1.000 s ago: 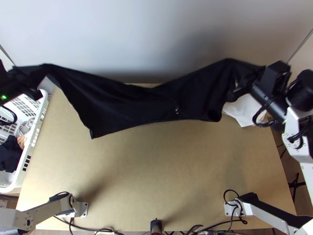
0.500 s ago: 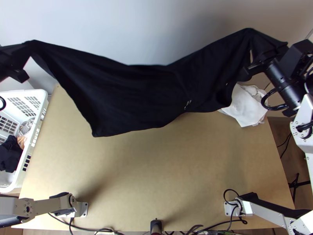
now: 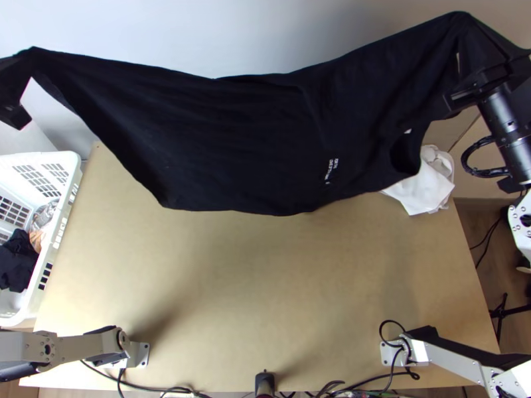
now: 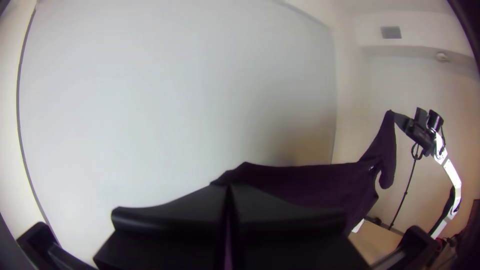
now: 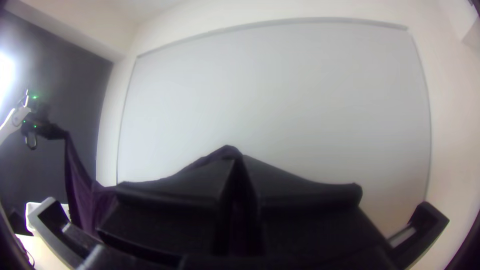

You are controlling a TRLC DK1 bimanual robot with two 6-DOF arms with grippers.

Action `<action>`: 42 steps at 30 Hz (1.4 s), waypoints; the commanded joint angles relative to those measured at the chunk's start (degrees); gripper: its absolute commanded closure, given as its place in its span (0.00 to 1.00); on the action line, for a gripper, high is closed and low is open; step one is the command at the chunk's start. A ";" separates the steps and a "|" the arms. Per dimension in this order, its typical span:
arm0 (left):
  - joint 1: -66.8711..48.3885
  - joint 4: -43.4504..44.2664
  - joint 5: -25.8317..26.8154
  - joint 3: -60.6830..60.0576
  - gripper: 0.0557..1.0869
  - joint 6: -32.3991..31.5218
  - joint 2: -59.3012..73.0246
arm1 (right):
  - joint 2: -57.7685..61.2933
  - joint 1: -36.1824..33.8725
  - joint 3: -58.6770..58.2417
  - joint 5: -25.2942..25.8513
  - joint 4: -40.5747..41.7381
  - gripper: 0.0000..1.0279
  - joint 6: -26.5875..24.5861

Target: Fold the t-shirt

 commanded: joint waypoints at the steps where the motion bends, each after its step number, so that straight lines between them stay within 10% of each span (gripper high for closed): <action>1: 0.20 1.63 0.11 1.01 0.97 -1.05 -2.64 | -0.57 -0.29 3.86 0.09 -2.29 0.97 1.12; 42: -11.14 -9.89 21.03 -5.05 0.97 -5.18 -22.68 | -11.21 10.96 25.75 -0.17 -41.49 0.97 9.12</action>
